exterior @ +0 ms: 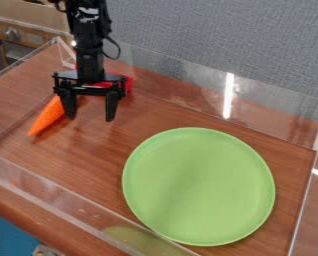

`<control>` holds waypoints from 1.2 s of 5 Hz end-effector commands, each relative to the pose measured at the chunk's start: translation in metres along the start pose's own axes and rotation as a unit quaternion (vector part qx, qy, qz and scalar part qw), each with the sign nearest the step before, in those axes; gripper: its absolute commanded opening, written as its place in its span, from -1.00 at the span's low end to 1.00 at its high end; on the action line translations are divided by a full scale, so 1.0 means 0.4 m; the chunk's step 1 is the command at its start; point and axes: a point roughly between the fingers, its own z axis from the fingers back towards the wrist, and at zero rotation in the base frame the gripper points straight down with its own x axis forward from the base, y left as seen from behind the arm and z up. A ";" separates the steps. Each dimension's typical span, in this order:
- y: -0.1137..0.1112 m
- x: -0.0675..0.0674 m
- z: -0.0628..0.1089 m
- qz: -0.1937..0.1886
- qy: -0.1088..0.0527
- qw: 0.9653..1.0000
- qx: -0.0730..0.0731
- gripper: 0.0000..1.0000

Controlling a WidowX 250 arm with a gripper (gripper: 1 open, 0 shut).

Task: Put the carrot on the left side

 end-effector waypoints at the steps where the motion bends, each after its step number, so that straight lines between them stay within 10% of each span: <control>1: -0.015 0.024 0.063 0.004 -0.028 1.000 -0.005 1.00; 3: -0.065 0.026 0.073 -0.005 -0.023 1.000 -0.006 1.00; 6: -0.046 0.013 0.270 -0.002 -0.085 0.995 -0.045 1.00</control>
